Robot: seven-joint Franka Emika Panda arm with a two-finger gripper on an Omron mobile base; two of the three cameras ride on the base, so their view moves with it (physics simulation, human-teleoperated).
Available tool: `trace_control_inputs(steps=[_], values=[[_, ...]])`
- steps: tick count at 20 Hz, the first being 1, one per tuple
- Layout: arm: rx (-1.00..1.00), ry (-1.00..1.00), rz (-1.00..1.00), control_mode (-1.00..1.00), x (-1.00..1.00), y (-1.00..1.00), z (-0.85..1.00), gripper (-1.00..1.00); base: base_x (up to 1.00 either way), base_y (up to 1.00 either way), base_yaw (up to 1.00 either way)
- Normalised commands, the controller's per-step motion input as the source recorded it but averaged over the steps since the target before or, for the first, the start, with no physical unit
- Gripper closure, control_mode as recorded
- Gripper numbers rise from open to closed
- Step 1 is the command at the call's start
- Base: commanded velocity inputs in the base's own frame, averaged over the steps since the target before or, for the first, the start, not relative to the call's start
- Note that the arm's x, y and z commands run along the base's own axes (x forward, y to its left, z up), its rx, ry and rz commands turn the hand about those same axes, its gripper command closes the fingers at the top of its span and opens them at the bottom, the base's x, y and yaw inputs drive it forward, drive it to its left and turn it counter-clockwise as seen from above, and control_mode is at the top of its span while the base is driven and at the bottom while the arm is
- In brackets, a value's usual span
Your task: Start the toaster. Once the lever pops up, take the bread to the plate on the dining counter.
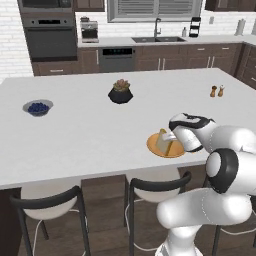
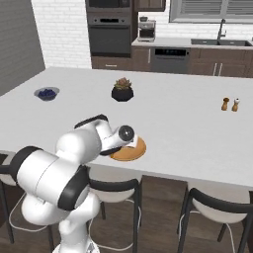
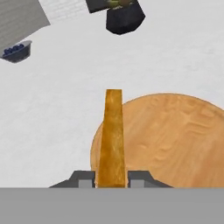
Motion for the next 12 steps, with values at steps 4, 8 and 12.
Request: trace_control_inputs(steps=[4,8,12], values=[[0.0,0.0,0.0,-1.0,0.18,-0.01,0.0,1.0,0.0,0.0,0.0],[0.0,-0.01,0.0,-1.0,0.07,-0.03,0.0,1.0,0.0,0.0,0.0],[0.0,-0.03,0.0,-1.0,0.0,0.0,-0.01,-1.0,0.0,0.0,0.0]])
